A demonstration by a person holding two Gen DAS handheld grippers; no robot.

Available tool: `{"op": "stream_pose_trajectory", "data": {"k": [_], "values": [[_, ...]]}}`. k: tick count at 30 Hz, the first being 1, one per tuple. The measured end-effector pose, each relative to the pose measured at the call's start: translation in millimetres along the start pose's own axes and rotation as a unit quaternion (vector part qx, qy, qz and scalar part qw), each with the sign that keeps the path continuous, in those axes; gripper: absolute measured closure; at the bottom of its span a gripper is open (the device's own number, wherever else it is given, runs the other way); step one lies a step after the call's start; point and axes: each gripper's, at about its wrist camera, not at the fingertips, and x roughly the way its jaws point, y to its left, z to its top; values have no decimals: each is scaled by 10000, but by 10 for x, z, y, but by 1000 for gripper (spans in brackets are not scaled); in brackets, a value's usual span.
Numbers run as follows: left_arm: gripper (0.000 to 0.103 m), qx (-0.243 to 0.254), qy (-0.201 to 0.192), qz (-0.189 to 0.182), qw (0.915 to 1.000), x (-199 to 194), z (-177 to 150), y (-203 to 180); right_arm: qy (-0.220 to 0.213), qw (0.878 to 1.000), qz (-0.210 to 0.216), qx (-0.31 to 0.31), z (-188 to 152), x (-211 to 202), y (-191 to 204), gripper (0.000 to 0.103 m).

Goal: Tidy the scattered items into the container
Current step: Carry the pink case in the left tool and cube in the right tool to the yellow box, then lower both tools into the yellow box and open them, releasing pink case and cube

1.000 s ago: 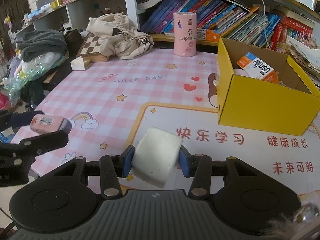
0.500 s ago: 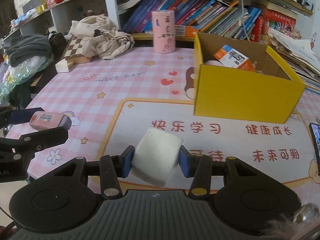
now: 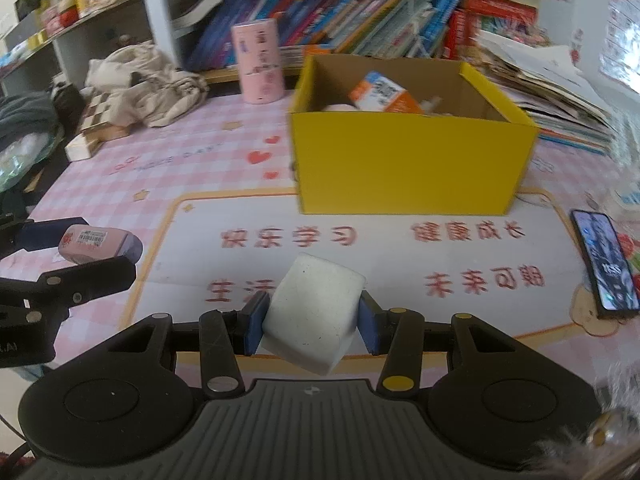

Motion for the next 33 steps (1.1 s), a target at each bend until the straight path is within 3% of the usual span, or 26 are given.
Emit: {"op": "stream_pose_trajectory", "data": {"k": [21,33], "values": [[30,311,179,-338,9988,643,375,-773,102,9988,-212,430,91,26,-1032,59],[30,276,-430,-74,9987,794,908,-919,-491,9981,26,368,552,62,-1450,59]]}}
